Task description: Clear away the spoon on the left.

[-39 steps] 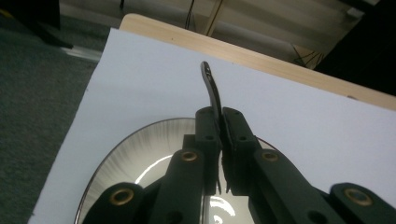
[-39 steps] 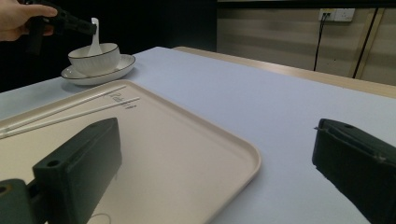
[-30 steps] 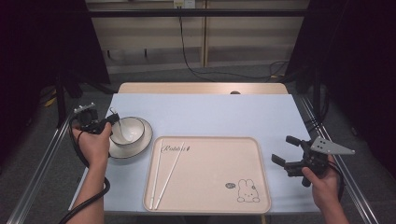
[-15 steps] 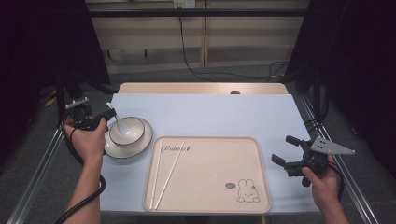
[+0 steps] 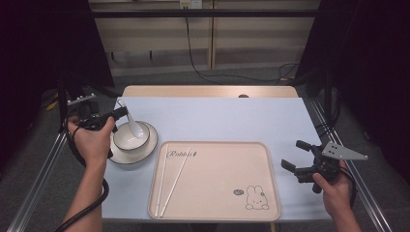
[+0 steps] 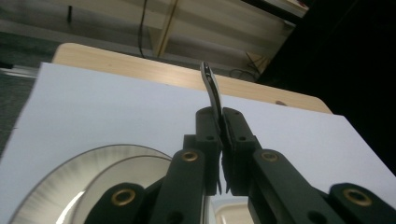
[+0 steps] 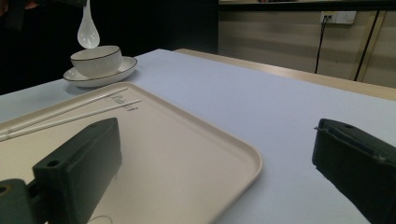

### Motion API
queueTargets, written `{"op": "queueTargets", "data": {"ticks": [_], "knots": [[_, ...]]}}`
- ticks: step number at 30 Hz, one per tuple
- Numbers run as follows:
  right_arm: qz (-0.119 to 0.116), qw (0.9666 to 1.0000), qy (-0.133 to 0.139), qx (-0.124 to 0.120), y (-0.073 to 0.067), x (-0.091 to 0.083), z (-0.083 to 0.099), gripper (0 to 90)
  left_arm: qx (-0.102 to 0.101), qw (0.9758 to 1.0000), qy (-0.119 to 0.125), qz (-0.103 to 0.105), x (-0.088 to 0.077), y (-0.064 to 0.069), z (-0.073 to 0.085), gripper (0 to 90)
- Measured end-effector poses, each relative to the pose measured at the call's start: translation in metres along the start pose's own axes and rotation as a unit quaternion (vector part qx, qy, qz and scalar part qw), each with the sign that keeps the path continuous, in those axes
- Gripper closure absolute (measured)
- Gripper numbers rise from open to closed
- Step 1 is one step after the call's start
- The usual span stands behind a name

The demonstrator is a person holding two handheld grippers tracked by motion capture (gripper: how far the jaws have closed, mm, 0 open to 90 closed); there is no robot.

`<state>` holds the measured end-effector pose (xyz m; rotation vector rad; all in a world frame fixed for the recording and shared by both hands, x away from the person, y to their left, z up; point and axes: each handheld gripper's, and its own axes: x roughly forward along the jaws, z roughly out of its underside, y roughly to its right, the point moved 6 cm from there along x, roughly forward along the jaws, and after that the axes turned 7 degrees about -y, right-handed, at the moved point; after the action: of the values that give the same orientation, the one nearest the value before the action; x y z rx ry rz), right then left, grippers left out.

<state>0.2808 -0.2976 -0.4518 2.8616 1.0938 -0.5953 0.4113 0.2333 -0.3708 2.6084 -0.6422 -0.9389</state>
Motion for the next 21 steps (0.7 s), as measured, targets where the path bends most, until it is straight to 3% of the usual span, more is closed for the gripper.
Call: {"op": "queueTargets", "data": {"ticks": [1, 4, 7, 9, 11, 14, 21], "knots": [[0.002, 1.0000, 0.001, 0.001, 0.000, 0.000, 0.000, 0.8, 0.005, 0.9999, -0.005, 0.012, 0.001, 0.005, 0.002, 86.6], [-0.001, 1.0000, 0.000, 0.000, 0.000, 0.000, 0.000, 0.8, 0.010, 0.9997, -0.010, 0.020, 0.004, 0.013, 0.005, 86.6], [0.000, 1.0000, 0.002, 0.000, 0.000, -0.001, 0.000, 0.8, 0.008, 0.9985, -0.026, 0.048, 0.008, 0.022, 0.010, 86.6], [0.001, 1.0000, 0.001, 0.001, 0.000, -0.001, 0.000, 0.8, 0.021, 0.9979, -0.036, 0.049, 0.011, 0.028, 0.013, 86.6], [0.000, 1.0000, 0.002, -0.001, 0.000, -0.001, -0.001, 0.8, 0.019, 0.9964, -0.046, 0.069, 0.016, 0.036, 0.019, 86.6], [0.000, 1.0000, 0.003, -0.001, 0.000, 0.000, 0.000, 0.8, 0.023, 0.9954, -0.056, 0.075, 0.020, 0.042, 0.024, 86.6], [0.000, 1.0000, 0.002, 0.000, 0.000, -0.001, 0.000, 0.8, 0.027, 0.9903, -0.093, 0.100, 0.034, 0.053, 0.044, 86.6]]}}
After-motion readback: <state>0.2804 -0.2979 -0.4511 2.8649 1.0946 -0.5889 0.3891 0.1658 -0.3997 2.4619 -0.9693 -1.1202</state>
